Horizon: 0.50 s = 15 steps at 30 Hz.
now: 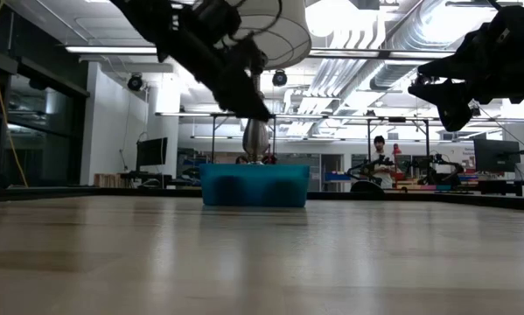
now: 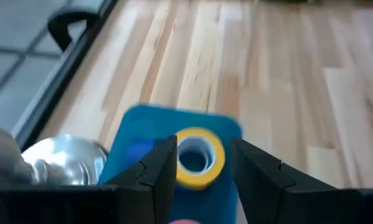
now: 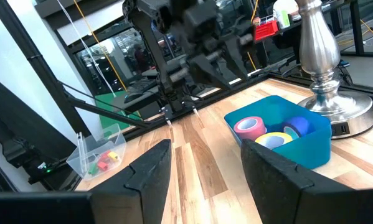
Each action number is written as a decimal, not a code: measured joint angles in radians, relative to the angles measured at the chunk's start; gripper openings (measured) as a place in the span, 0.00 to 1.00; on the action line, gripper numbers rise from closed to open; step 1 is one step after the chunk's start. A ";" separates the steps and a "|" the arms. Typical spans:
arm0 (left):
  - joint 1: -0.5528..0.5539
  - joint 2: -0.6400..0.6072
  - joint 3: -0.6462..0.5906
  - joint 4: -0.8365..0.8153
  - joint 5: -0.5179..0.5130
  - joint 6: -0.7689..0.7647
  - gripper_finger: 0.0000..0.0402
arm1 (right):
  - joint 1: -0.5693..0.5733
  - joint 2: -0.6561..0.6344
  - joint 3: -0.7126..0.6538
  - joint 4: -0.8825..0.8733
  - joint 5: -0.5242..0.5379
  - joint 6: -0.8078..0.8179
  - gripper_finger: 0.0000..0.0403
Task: Pick and place Stapler, Stapler remover, tape
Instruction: Return to Home Position
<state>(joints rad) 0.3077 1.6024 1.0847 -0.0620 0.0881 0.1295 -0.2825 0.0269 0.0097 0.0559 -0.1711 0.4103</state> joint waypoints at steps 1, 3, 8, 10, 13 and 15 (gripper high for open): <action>-0.008 -0.016 0.000 0.002 -0.001 0.015 0.36 | 0.000 0.000 0.000 0.000 0.000 0.000 0.46; -0.024 -0.048 0.000 0.000 -0.008 0.046 0.36 | 0.000 0.000 0.000 0.000 0.000 0.000 0.46; -0.091 -0.129 0.001 -0.039 -0.070 0.128 0.36 | 0.000 0.000 0.000 0.000 0.000 0.000 0.46; -0.118 -0.155 -0.004 -0.052 -0.078 0.169 0.36 | 0.000 0.000 0.000 0.000 0.000 0.000 0.46; -0.134 -0.246 -0.062 -0.059 -0.048 0.203 0.36 | 0.000 0.000 0.000 0.000 0.000 0.000 0.46; -0.135 -0.318 -0.118 -0.012 -0.045 0.211 0.36 | 0.000 0.000 0.000 0.001 0.000 0.000 0.46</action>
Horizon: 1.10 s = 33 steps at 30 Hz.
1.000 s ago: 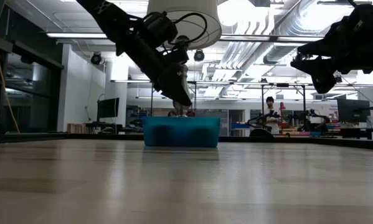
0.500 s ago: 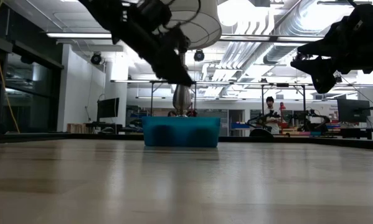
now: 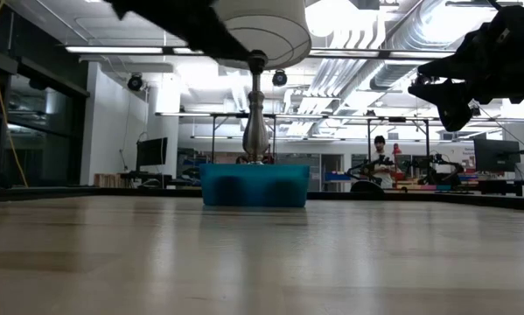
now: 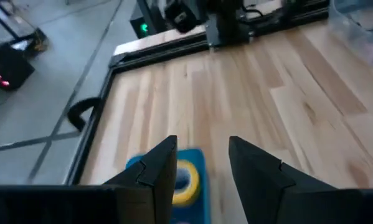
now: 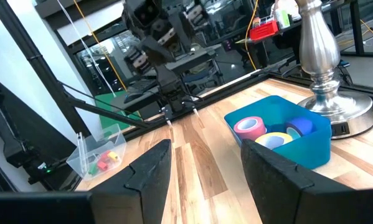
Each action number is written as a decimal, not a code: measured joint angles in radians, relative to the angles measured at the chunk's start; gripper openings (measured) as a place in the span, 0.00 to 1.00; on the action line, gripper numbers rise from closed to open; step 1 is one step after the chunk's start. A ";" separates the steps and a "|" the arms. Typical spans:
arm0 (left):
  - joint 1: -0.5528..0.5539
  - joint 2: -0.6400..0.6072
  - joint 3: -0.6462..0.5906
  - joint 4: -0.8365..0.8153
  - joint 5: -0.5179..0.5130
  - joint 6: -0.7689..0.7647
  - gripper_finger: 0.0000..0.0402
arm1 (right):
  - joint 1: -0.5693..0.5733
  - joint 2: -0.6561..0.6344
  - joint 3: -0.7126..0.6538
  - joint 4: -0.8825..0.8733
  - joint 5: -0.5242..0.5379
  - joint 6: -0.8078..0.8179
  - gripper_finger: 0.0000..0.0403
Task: Pick and place Stapler, Stapler remover, tape
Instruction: Return to Home Position
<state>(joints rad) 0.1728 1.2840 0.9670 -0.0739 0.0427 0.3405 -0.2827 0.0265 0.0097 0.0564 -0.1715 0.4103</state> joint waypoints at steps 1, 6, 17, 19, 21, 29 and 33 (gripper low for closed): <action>-0.004 -0.045 -0.045 0.008 -0.003 0.000 0.36 | 0.000 0.000 0.000 0.001 0.000 0.000 0.46; -0.004 -0.287 -0.255 0.017 0.000 -0.021 0.36 | 0.000 0.003 0.000 0.000 0.001 0.000 0.46; -0.003 -0.816 -0.559 0.018 -0.006 -0.031 0.36 | 0.000 0.007 0.000 -0.001 0.004 0.000 0.46; -0.003 -0.904 -0.605 0.017 -0.006 -0.031 0.36 | 0.000 0.007 0.000 0.000 0.003 0.000 0.46; -0.003 -0.986 -0.647 0.012 -0.006 -0.031 0.36 | 0.000 0.007 0.000 0.000 0.003 0.000 0.46; -0.003 -1.200 -0.769 0.013 -0.008 -0.031 0.36 | 0.000 0.007 0.000 0.000 0.004 0.000 0.46; -0.003 -1.265 -0.795 0.011 -0.008 -0.031 0.36 | 0.000 0.007 0.000 0.000 0.004 0.000 0.46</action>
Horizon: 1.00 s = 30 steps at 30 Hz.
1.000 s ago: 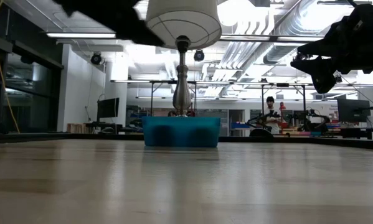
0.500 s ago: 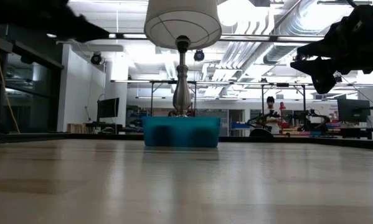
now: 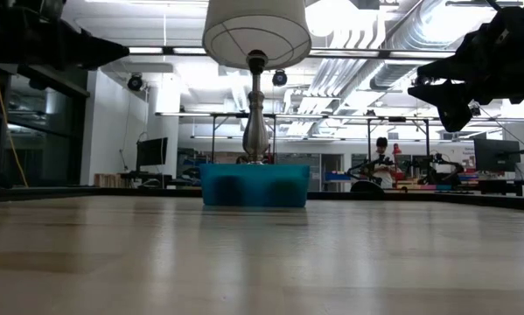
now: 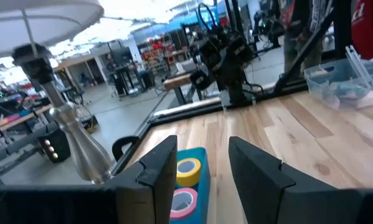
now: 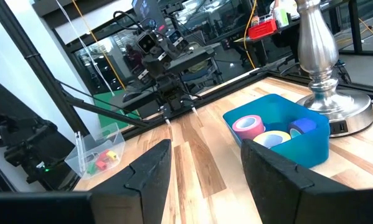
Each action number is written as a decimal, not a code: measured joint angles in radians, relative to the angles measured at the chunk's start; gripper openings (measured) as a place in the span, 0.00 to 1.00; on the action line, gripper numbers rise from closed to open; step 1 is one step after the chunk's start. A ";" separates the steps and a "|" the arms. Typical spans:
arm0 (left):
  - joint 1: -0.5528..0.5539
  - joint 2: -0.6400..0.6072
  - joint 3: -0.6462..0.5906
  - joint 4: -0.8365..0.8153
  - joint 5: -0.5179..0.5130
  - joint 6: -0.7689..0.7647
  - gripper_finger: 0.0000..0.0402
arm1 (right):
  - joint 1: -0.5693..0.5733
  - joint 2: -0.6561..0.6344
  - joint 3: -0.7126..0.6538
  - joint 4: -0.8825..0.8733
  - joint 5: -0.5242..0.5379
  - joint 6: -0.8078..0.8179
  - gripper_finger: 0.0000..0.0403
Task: Pick and place Stapler, Stapler remover, tape
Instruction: Return to Home Position
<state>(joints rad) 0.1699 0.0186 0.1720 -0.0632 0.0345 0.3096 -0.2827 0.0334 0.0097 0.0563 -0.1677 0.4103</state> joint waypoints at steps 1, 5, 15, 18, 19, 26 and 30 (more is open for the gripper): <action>0.000 -0.011 -0.003 0.001 0.000 0.000 0.36 | 0.000 0.000 0.000 0.000 0.000 0.000 0.46; 0.000 -0.012 -0.016 0.013 0.000 0.000 0.36 | 0.000 0.000 0.000 0.000 0.000 0.000 0.46; 0.000 -0.012 -0.086 0.017 0.000 0.000 0.36 | 0.000 0.000 0.000 0.000 0.000 0.000 0.46; 0.000 -0.012 -0.106 0.016 0.000 0.000 0.36 | 0.000 0.000 0.000 0.000 0.000 0.000 0.46; 0.000 -0.012 -0.111 0.016 0.000 0.000 0.36 | 0.000 0.000 0.000 0.000 0.000 0.000 0.46; 0.000 -0.012 -0.118 0.014 0.000 0.000 0.36 | 0.000 0.000 0.000 0.000 0.000 0.000 0.46; 0.000 -0.012 -0.118 0.012 0.000 0.000 0.36 | 0.000 0.000 0.000 0.000 0.000 0.000 0.46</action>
